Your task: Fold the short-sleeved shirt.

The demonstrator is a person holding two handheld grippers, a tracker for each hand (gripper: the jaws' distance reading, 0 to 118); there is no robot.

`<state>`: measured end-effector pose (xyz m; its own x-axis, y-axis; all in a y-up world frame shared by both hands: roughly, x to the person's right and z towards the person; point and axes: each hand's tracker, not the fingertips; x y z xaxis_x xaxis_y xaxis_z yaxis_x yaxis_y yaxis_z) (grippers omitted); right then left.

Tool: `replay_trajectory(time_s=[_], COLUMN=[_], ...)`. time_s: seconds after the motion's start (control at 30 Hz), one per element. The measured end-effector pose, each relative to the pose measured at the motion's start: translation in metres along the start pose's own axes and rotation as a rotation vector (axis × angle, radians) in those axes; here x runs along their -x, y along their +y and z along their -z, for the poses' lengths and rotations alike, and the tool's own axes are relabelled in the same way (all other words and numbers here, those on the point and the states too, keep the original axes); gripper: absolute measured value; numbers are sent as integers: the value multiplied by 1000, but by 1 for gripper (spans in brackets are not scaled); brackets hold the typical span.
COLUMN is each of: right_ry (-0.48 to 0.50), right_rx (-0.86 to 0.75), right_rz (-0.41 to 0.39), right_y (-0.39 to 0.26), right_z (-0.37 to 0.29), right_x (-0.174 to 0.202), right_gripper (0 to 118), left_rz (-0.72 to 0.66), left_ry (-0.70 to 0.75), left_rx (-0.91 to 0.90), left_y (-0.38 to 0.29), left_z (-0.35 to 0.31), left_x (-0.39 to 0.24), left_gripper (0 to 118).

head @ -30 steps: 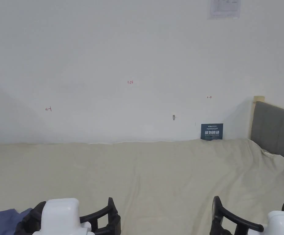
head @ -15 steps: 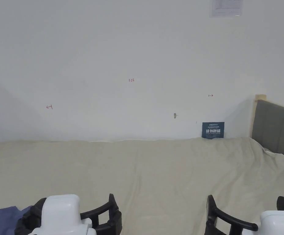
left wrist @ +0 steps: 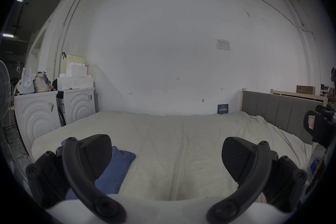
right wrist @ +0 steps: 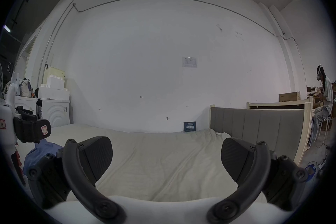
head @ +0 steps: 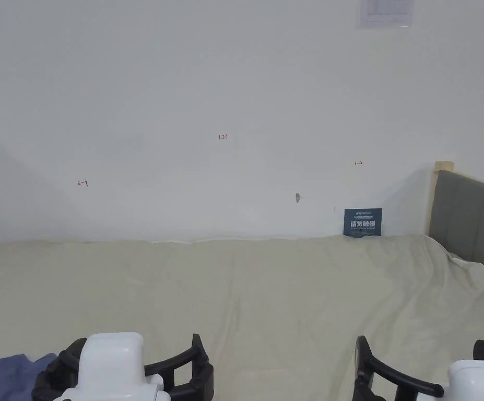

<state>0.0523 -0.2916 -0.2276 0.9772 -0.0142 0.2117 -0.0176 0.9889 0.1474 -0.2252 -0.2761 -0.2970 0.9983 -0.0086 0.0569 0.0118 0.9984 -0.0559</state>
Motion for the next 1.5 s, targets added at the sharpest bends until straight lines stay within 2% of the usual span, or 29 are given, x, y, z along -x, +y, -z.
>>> replay_trajectory(time_s=[0.1,0.13,0.17,0.2,0.23,0.27,0.3,0.4,0.5,0.57,0.83,0.97,1.07,1.3,1.4,1.5], right_ry=[2,4,3,9,11,-17,-68,-1,-56,-61,-85,-46,38,349,453,484], right_rx=[-4,-5,-11,-37,-51,-67,-37,0,32,44,73,91,106,127,134,134], right_rz=[-4,-9,-15,-19,-21,-36,-70,12,-4,11,27,36,43,87,99,92], right_y=[-1,-1,-2,-2,-3,-2,-2,-1,-3,-4,-3,2,2,-2,-3,-5], right_z=[-2,-3,-4,-7,-8,-9,-9,-5,-2,2,7,15,27,48,47,45], right_x=[2,3,4,5,6,8,10,3,5,-3,-11,1,29,147,185,200], right_gripper=[117,116,112,98,53,6,0,0,0,0,0,0,0,0,0,0], left_rz=[9,12,16,21,25,24,12,-15,-9,-3,-20,-45,-51,-30,-56,-51], left_ry=[-18,-19,-20,-2,13,29,21,-5,-4,35,27,69,169,497,556,580], left_rx=[-6,-12,-21,-37,-36,-27,-29,-17,-27,-40,-36,-30,-22,2,28,46], left_y=[-1,-1,-2,-3,-3,-3,-3,-2,-2,-3,-3,-1,1,1,-7,-14], left_z=[-1,-3,-4,-4,-3,0,0,0,0,-1,4,-1,-15,-82,-100,-103], left_x=[-3,-5,-6,-7,-8,-7,-4,1,1,-1,8,32,71,177,199,208], left_gripper=[118,107,83,51,14,11,11,10,7,0,0,0,0,0,0,0])
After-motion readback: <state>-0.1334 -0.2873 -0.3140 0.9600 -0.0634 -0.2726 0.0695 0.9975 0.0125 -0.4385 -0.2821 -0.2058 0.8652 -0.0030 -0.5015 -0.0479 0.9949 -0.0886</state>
